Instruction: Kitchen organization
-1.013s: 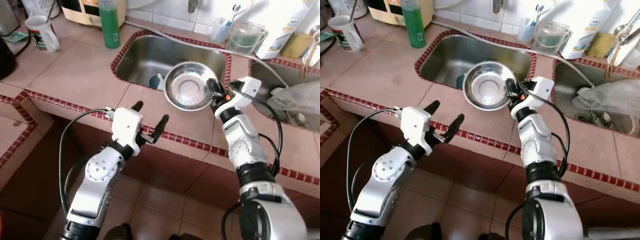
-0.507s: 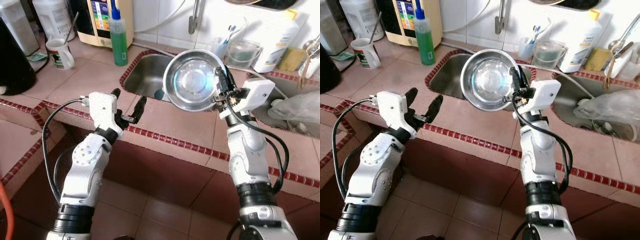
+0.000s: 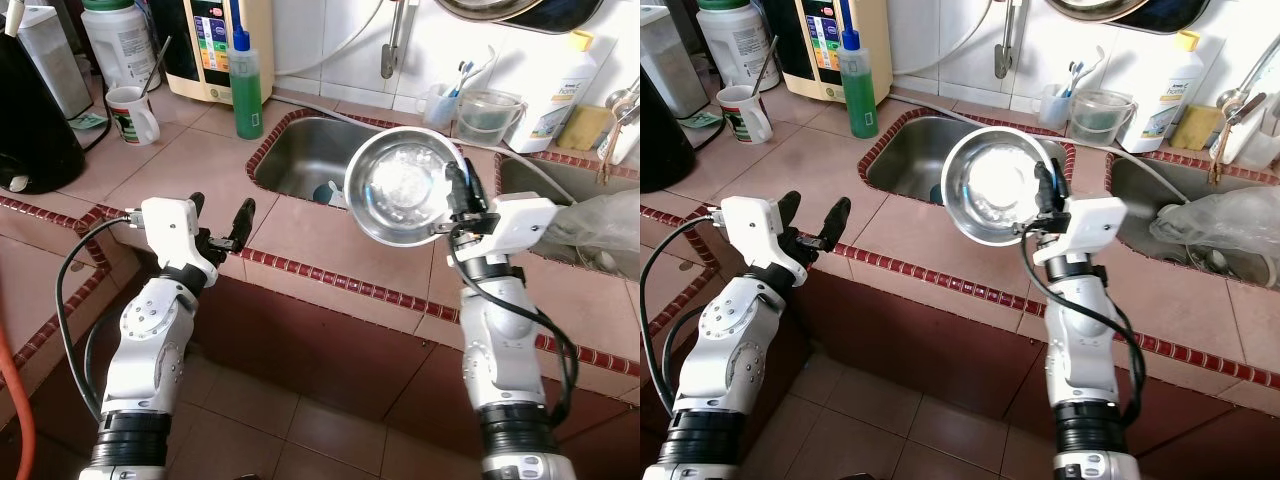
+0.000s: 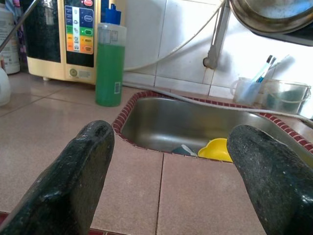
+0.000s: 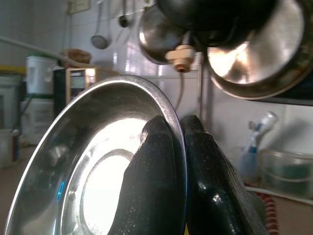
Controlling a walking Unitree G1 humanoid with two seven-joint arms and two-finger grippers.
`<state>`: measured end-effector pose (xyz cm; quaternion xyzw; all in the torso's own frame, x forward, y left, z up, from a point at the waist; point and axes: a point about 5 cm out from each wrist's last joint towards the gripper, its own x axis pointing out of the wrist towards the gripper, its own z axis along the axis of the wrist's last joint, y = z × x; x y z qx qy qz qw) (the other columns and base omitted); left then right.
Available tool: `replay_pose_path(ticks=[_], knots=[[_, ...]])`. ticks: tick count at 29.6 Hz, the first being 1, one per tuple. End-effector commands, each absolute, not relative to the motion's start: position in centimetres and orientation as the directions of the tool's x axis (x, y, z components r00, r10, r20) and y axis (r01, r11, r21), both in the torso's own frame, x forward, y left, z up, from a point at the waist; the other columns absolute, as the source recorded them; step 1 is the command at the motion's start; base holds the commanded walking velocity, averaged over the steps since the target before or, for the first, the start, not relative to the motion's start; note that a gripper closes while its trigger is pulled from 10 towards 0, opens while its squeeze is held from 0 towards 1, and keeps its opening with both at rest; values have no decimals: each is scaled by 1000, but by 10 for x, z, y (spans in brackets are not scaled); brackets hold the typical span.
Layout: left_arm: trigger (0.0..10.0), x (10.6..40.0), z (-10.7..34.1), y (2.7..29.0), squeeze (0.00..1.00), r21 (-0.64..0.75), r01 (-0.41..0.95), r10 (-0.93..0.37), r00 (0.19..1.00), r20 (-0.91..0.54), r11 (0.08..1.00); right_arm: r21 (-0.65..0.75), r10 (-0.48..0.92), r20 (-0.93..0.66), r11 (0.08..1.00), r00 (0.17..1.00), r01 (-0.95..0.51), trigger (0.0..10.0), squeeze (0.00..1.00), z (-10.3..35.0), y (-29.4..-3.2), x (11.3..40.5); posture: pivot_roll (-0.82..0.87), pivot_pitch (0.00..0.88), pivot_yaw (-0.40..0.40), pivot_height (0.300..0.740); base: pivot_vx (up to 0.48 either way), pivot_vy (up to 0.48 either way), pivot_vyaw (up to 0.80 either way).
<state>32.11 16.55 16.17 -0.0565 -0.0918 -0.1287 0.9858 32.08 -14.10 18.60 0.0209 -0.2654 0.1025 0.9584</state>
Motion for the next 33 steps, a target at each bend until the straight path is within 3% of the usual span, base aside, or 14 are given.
replay_pose_path(ticks=[1,8,17,25,33], knots=[[10000,323,166,164,0,-85,280,-257,941,219,956,-47,205,556,975,806,-216,10000,0,197,-137,319,10,0,-6,740,0,0,0],[10000,311,152,141,0,-73,380,-361,913,191,922,-65,241,536,967,809,-246,10000,0,190,-127,315,7,0,-7,740,0,0,0],[10000,315,156,148,0,-75,363,-342,918,202,929,-67,238,522,969,819,-239,10000,0,184,-124,310,-6,5,2,740,0,0,0],[10000,312,152,138,0,-57,402,-386,903,187,914,-78,234,507,971,830,-226,10000,0,180,-128,308,-18,0,8,740,0,0,0],[10000,314,153,133,0,-50,431,-415,889,191,901,-85,227,498,973,837,-213,10000,0,178,-131,308,-23,0,6,740,275,0,0]])
